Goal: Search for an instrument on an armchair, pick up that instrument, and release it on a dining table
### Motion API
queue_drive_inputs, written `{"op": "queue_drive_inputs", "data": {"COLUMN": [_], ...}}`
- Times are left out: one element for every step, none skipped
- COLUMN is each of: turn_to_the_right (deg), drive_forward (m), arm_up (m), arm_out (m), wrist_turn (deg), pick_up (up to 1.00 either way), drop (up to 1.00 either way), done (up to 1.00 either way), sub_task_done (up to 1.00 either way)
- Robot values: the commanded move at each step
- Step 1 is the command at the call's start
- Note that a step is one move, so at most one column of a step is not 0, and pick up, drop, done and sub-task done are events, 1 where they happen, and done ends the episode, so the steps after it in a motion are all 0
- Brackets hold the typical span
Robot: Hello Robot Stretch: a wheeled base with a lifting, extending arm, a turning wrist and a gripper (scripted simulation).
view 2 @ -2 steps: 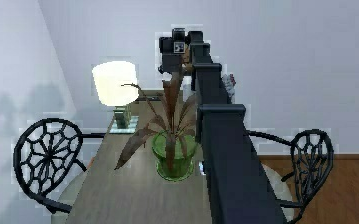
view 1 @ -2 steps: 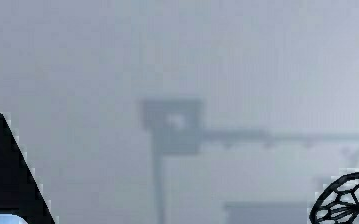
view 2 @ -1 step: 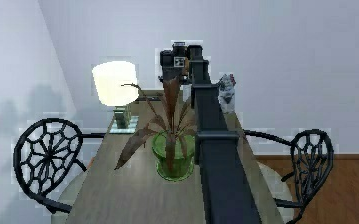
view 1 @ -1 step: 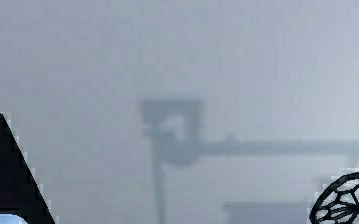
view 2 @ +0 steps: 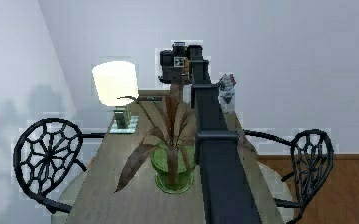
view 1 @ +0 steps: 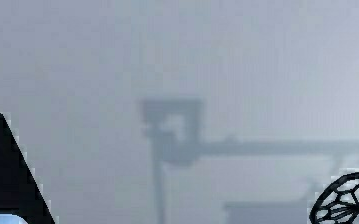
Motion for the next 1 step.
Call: {"op": "queue_drive_inputs", "data": {"turn_to_the_right": [0.0], "drive_forward": [0.0], "arm_up": [0.0], "arm_out": [0.0], "wrist_turn": [0.0], "pick_up": [0.0], "drop": [1.0], "done": [0.0], "sub_task_done": [0.0]}}
